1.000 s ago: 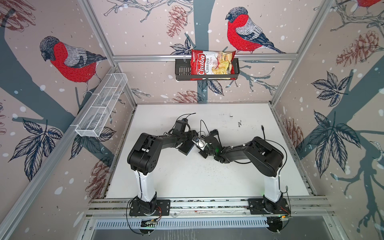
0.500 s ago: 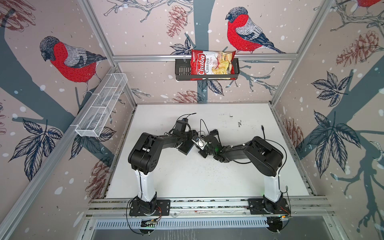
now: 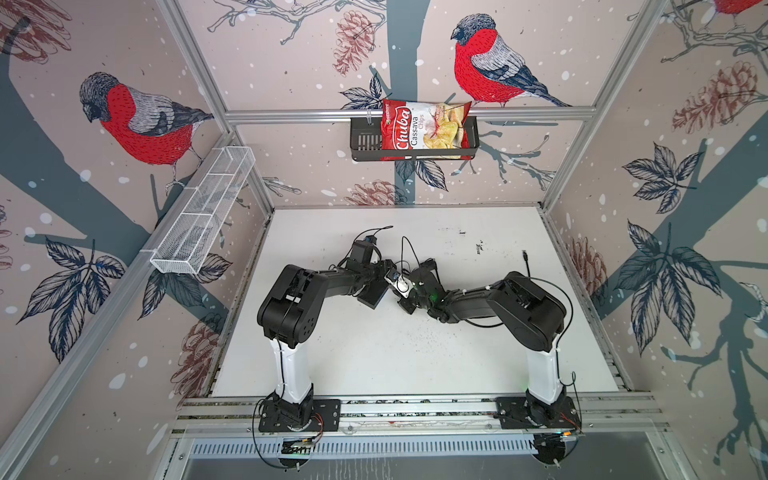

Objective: Insert the plug into the switch port

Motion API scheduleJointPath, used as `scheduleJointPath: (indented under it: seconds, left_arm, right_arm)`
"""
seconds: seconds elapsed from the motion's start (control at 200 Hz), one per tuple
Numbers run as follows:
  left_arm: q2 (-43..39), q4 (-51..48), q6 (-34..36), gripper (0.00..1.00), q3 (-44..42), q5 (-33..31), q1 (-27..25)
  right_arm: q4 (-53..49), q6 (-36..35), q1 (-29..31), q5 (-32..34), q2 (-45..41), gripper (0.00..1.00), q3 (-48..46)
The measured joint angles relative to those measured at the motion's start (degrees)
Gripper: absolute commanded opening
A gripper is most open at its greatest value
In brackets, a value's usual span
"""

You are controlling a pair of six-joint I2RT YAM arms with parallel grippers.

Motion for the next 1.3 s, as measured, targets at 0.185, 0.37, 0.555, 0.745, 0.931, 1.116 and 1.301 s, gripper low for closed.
scheduleJointPath:
  seconds: [0.185, 0.37, 0.555, 0.745, 0.931, 1.116, 1.301]
  left_arm:
    - [0.0, 0.1, 0.0, 0.74, 0.0, 0.0, 0.0]
    - [0.3, 0.5, 0.2, 0.74, 0.0, 0.1, 0.0]
    - [0.7, 1.5, 0.8, 0.74, 0.1, 0.4, 0.0]
    - [0.9, 1.6, 2.4, 0.74, 0.1, 0.4, -0.1]
    - [1.0, 1.6, 3.3, 0.74, 0.1, 0.0, -0.4]
    - [1.2, 1.7, 3.7, 0.74, 0.1, -0.6, -0.5]
    - [1.3, 1.9, 4.2, 0.74, 0.2, -1.9, -0.8]
  right_arm:
    - [0.0, 0.1, 0.1, -0.1, 0.0, 0.00, 0.0]
    - [0.1, 0.2, 0.2, 0.7, 0.0, 0.00, 0.0]
    - [-2.1, -0.2, 0.0, 1.0, 0.0, 0.00, 1.4]
    - [-5.2, -1.7, -0.5, 0.3, -0.4, 0.00, 3.0]
    - [-6.5, -2.7, -0.7, -0.3, -0.4, 0.00, 3.8]
    - [-6.7, -2.2, -0.8, -0.4, 0.2, 0.00, 4.5]
    - [-5.3, 0.7, -0.8, -0.2, 1.1, 0.00, 4.3]
